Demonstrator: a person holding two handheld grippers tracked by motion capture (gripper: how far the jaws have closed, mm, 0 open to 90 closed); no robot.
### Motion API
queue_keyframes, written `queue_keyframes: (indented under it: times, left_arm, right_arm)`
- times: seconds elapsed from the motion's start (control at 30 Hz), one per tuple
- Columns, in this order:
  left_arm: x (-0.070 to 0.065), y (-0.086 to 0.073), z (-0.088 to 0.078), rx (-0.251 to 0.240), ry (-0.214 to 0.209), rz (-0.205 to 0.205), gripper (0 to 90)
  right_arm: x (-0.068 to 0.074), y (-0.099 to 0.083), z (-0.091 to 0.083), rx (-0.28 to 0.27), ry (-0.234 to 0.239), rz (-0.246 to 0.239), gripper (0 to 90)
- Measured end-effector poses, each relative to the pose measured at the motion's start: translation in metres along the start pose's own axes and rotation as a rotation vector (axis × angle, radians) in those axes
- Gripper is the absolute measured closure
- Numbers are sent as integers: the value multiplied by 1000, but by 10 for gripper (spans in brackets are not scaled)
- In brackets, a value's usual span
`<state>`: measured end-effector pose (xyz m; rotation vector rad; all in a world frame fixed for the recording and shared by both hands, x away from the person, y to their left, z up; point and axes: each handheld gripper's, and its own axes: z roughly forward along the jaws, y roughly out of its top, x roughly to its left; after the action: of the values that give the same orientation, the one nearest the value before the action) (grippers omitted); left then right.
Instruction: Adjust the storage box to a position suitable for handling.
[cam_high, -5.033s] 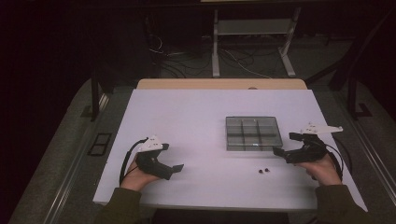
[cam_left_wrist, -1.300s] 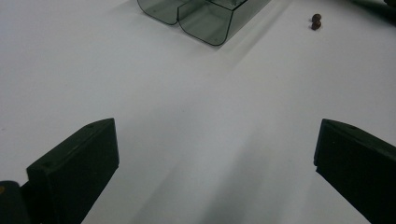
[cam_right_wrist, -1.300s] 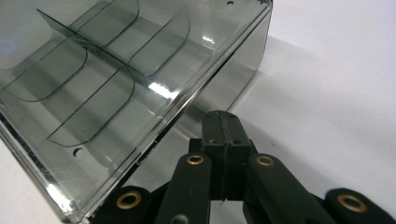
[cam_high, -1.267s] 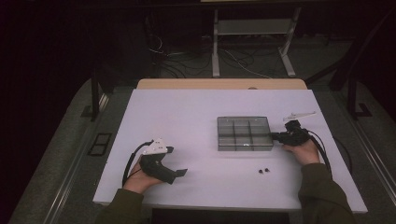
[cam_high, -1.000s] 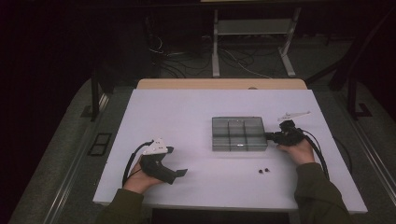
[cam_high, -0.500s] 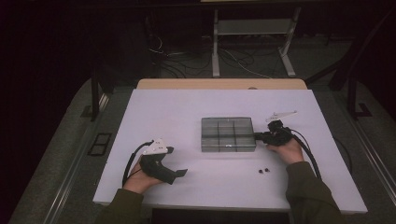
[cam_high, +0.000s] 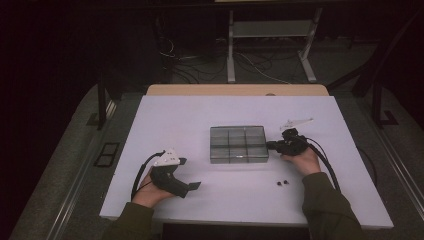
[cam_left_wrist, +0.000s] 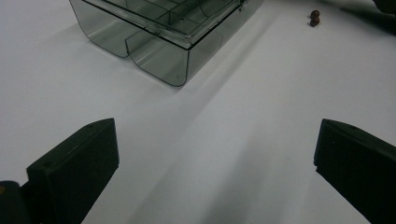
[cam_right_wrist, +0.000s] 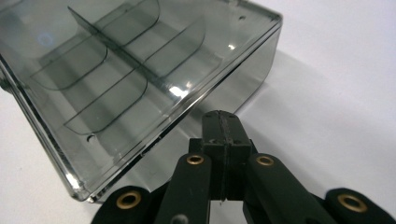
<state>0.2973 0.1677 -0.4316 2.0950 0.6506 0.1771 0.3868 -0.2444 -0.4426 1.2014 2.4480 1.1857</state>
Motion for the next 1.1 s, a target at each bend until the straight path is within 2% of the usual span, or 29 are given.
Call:
queue_keyframes:
  times: [0.07,0.27,0.43,0.53,0.7,0.87,1.1]
  left_arm:
    - [0,0,0,0,0,1,0]
    - [1,0,-1,0,7,-2,0]
    - [0,0,1,3,14,-5,0]
    - [-1,1,1,5,20,3,0]
    - [-2,1,3,-5,20,-5,0]
    - [-2,2,3,-5,25,1,0]
    - [-1,2,3,-12,27,5,0]
  right_arm:
    - [-3,2,-8,-29,-9,17,889]
    - [-6,7,-20,-56,-26,49,890]
    - [-3,19,-31,-66,-38,32,890]
    - [-2,27,-33,-74,-28,35,890]
    - [1,43,-25,-50,-17,24,890]
    - [3,61,-17,-41,14,37,890]
    - [13,89,4,-11,31,17,890]
